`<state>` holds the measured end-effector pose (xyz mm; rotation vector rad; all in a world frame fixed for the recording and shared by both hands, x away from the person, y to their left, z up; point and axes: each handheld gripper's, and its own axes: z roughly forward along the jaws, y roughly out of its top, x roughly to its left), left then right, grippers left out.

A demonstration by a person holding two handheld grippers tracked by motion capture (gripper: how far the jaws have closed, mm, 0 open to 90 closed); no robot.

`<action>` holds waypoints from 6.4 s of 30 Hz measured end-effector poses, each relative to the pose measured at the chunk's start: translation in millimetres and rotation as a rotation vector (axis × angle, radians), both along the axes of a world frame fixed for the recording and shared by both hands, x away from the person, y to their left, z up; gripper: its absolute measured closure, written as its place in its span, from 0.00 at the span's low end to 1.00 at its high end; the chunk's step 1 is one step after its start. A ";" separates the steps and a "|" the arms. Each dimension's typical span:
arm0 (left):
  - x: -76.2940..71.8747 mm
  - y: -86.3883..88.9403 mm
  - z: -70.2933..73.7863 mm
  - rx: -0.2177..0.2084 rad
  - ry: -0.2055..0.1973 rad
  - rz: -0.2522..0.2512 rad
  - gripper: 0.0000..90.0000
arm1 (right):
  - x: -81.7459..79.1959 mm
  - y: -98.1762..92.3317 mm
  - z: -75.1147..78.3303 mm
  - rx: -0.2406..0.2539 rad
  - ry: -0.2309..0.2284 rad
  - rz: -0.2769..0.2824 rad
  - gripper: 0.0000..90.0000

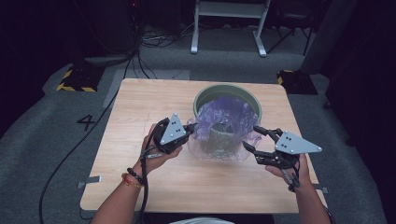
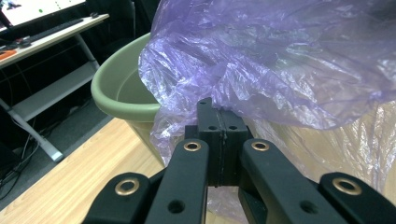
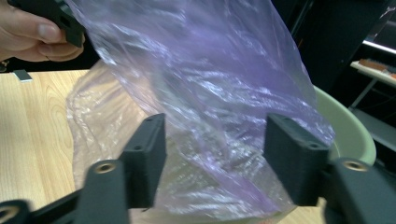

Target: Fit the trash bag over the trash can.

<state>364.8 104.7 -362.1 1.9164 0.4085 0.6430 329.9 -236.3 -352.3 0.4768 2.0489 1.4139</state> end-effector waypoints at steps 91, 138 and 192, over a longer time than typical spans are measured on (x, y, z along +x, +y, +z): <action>-10.1 -15.3 24.2 0.048 -0.051 -0.063 0.72 | 76.5 -28.6 4.3 0.068 0.059 -0.249 1.00; 115.3 13.5 11.0 -0.079 0.135 0.200 1.00 | 142.0 -51.9 -8.2 0.034 0.215 -0.381 0.97; 38.3 9.3 -43.2 -0.083 0.216 -0.007 0.29 | 93.5 -72.0 -60.6 -0.034 0.193 -0.268 0.61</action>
